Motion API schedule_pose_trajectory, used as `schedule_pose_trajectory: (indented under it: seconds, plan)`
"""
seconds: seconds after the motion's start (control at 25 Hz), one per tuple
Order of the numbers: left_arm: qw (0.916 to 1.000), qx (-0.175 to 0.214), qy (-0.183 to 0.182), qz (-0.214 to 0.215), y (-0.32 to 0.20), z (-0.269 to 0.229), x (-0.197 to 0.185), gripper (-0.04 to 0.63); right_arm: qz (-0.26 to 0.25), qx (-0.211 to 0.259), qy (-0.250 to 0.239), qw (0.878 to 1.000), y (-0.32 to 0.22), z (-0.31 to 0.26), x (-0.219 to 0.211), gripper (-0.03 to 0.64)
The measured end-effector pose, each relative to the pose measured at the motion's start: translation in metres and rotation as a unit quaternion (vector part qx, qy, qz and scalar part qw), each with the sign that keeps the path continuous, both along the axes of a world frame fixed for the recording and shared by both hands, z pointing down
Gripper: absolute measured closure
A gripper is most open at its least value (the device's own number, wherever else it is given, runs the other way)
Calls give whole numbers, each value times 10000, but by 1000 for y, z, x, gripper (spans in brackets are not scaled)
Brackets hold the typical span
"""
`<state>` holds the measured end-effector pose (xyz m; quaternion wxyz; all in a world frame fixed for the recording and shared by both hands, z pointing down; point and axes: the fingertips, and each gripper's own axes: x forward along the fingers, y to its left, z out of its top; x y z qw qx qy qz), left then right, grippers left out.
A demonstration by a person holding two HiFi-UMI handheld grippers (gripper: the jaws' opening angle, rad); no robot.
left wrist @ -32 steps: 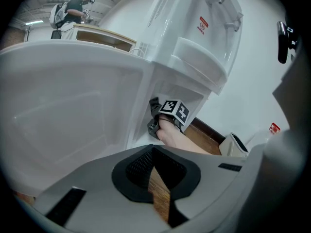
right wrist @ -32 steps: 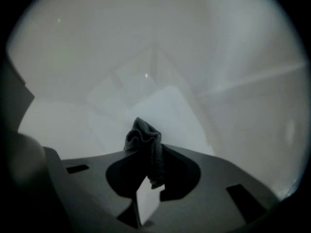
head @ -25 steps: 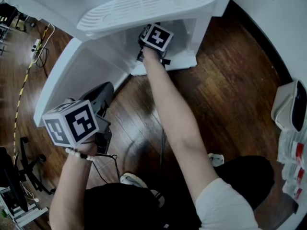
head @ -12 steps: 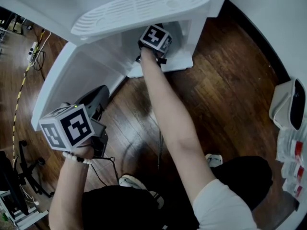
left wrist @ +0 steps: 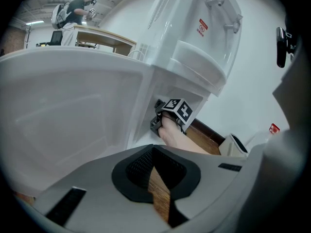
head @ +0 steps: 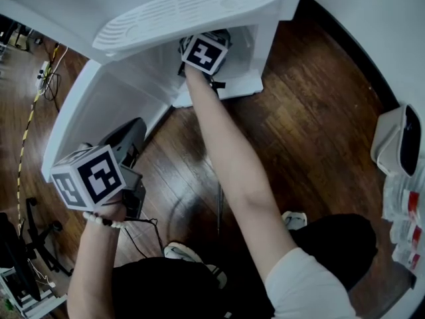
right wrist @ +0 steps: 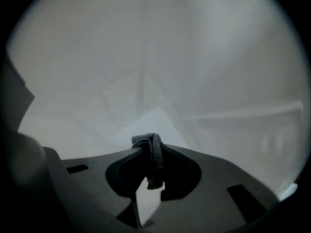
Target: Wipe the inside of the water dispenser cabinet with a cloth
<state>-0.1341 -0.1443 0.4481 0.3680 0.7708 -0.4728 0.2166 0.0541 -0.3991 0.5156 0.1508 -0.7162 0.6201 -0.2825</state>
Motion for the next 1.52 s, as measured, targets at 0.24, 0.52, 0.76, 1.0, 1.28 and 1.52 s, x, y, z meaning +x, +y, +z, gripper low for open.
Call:
schedule_pose_trajectory:
  seconds: [0.24, 0.52, 0.76, 1.0, 1.28, 1.52]
  plan:
    - [10000, -1, 4, -12, 0, 0, 0, 597, 271, 912, 411, 9946, 7, -52, 11, 555]
    - [10000, -34, -9, 3, 0, 3, 0, 597, 389, 78, 43, 9992, 5, 0, 21, 558]
    - [10000, -78, 29, -43, 0, 7, -3, 598, 408, -905, -102, 9950, 9, 65, 24, 558]
    - [10000, -84, 2, 8, 0, 6, -2, 597, 311, -1660, -392, 9849, 14, 104, 19, 558]
    - [10000, -51, -16, 65, -1, 2, 0, 597, -300, -1572, -1597, 9741, -18, 156, -19, 558]
    - [10000, -25, -25, 80, -1, -2, 1, 598, 714, -1508, -550, 9844, 22, 96, 39, 558]
